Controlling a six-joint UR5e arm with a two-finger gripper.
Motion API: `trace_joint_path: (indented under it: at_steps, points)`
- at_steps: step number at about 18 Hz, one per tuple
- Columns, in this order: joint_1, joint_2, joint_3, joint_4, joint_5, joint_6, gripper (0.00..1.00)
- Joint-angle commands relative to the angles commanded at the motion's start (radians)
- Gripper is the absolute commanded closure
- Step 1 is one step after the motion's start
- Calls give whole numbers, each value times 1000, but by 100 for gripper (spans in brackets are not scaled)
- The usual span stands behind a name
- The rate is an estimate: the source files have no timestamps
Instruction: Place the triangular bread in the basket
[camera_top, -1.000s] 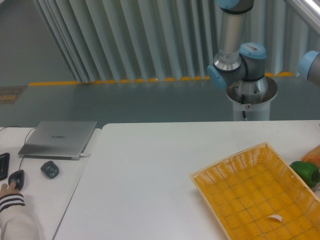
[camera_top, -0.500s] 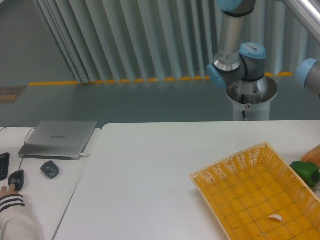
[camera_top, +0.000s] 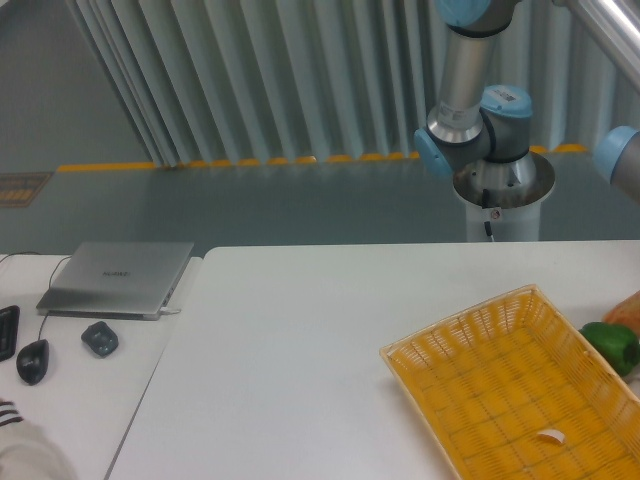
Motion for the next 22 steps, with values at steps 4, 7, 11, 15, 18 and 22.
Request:
trace_joint_path:
  at_steps: [4, 7, 11, 15, 18, 22]
  points:
    - [0, 3, 14, 0, 0, 2, 87]
    - [0, 8, 29, -9, 0, 2, 89]
    - [3, 15, 54, -47, -14, 8, 88]
    - [15, 61, 109, -151, -95, 37, 88]
    - [18, 77, 170, -250, -172, 35, 88]
    - [-14, 95, 195, -253, -277, -59, 85]
